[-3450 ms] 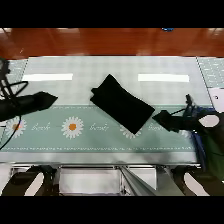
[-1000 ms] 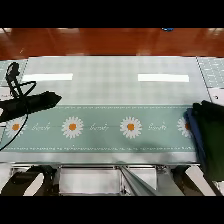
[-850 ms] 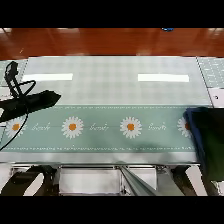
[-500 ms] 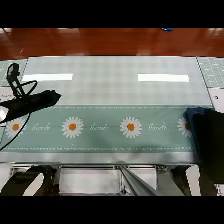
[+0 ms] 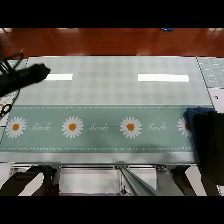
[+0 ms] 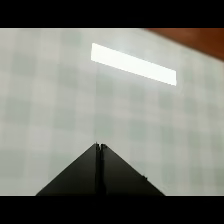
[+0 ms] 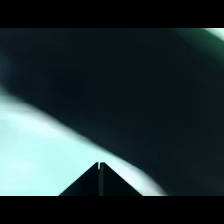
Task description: Fold the shirts.
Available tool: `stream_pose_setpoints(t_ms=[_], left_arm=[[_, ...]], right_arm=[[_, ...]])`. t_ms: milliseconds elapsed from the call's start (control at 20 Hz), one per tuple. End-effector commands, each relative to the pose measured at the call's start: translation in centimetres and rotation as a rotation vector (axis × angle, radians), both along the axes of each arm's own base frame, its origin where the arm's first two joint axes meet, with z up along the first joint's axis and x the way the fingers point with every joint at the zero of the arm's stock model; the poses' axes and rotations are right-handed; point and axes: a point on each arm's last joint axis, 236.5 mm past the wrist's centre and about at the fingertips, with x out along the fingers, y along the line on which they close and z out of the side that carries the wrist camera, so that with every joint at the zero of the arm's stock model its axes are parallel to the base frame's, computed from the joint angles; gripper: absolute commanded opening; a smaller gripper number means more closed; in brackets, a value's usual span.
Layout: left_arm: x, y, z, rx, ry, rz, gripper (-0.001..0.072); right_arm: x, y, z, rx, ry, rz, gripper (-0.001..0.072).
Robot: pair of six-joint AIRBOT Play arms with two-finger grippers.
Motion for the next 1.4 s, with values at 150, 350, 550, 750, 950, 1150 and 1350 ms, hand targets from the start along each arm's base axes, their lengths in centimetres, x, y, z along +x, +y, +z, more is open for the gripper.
stream_pose_setpoints(t_ms=[150, 350, 550, 750, 950, 1150, 1350], left_arm=[[-0.2, -11.3, 2.4, 0.08, 0.1, -0.381, 0.0017], [-3.8, -7.3, -8.5, 0.238, 0.473, -0.315, 0.0017], [-6.1, -5.0, -12.5, 0.177, 0.583, -0.24, 0.0018], [-6.2, -5.6, -12.6, 0.148, 0.588, -0.244, 0.0018], [-6.2, -5.5, -12.7, 0.151, 0.59, -0.244, 0.0018], [-6.2, -5.5, -12.7, 0.151, 0.59, -0.244, 0.0017], [-6.2, -5.5, -12.7, 0.151, 0.59, -0.244, 0.0017]], right_arm=[[20.1, 25.6, 6.3, 0.068, -0.593, 0.781, 0.0029], [18.4, 29.0, -4.3, -0.202, -0.054, 1.074, 0.0027], [17.4, 24.8, -6.8, -0.26, 0.137, 0.993, 0.0028], [18.3, 24.6, -6.5, -0.273, 0.104, 0.965, 0.0028], [18.3, 24.6, -6.5, -0.274, 0.104, 0.965, 0.0028], [18.3, 24.6, -6.5, -0.274, 0.104, 0.965, 0.0028], [18.3, 24.6, -6.5, -0.274, 0.104, 0.965, 0.0028]])
